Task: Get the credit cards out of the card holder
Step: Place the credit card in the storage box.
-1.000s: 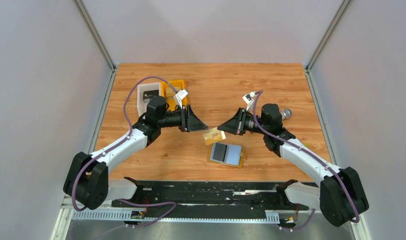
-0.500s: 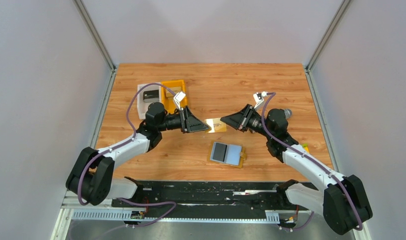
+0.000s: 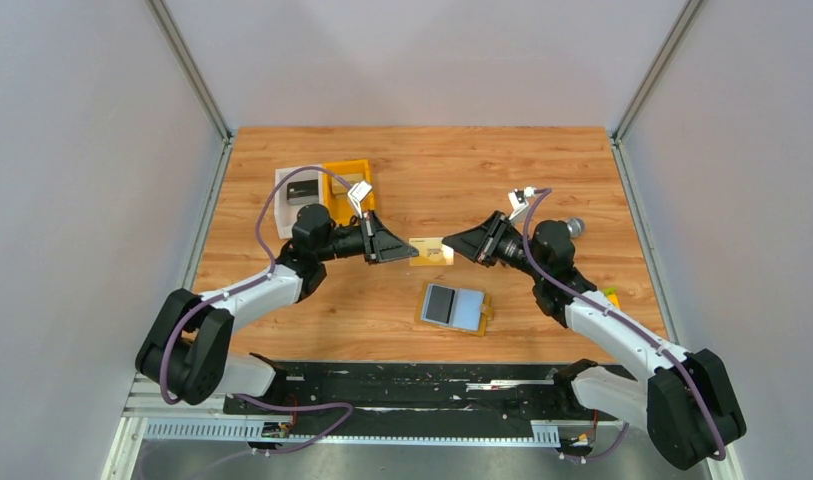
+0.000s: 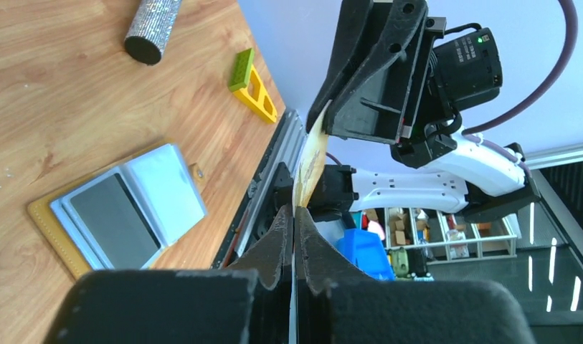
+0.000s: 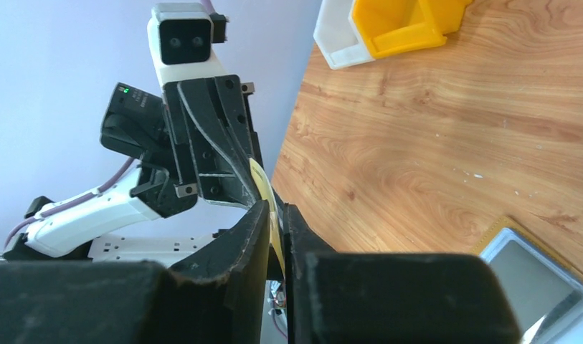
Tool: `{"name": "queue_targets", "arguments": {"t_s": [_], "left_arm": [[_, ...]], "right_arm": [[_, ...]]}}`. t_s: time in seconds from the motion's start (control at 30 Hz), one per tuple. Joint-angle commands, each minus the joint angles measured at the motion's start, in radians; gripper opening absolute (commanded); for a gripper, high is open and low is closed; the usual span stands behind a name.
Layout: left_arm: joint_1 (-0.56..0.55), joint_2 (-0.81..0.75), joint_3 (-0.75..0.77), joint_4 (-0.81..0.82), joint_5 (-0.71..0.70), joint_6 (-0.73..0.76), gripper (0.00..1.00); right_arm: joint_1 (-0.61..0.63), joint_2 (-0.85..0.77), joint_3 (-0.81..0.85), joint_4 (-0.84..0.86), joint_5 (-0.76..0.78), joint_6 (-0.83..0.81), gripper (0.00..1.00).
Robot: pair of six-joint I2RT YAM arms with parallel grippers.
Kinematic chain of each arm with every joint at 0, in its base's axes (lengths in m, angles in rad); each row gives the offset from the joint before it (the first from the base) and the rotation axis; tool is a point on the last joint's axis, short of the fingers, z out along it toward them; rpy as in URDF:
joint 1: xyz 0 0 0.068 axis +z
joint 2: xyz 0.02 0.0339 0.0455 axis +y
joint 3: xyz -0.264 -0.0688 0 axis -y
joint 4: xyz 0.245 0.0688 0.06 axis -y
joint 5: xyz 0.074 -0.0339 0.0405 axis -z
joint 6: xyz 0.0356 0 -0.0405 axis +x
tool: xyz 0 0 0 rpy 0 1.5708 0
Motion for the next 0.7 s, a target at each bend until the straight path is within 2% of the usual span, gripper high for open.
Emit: {"name": "queue_targets", "arguments": {"t_s": [0.0,0.03,0.13,0.27,0.4,0.5,0.67], "left_arm": [[0.021,-0.036,0.071,-0.117,-0.011,0.098,0.0],[0.032,-0.04,0.079,-0.136,-0.009,0.108,0.0],[0.066,-0.045,0.128,-0.269,0.005,0.183,0.0],[0.123,-0.046,0.237,-0.533,0.008,0.362,0.0],[0.189,-0.03,0.353,-0.752,-0.012,0.483,0.0],[0.219,0.004,0.466,-0.9,-0.078,0.597,0.0],[0.328,0.099,0.593,-1.058,-0.105,0.64,0.0]], "right_arm": [[0.001,-0.024,0.023,-0.036,0.009,-0.031,0.2],[0.001,-0.03,0.031,-0.054,0.015,-0.041,0.27],[0.001,-0.057,0.044,-0.132,0.045,-0.064,0.55],[0.002,-0.081,0.06,-0.191,0.003,-0.129,0.78],[0.001,-0.096,0.119,-0.332,-0.032,-0.241,0.99],[0.001,-0.115,0.152,-0.398,-0.043,-0.291,1.0],[0.002,-0.142,0.178,-0.438,-0.054,-0.349,1.0]]}}
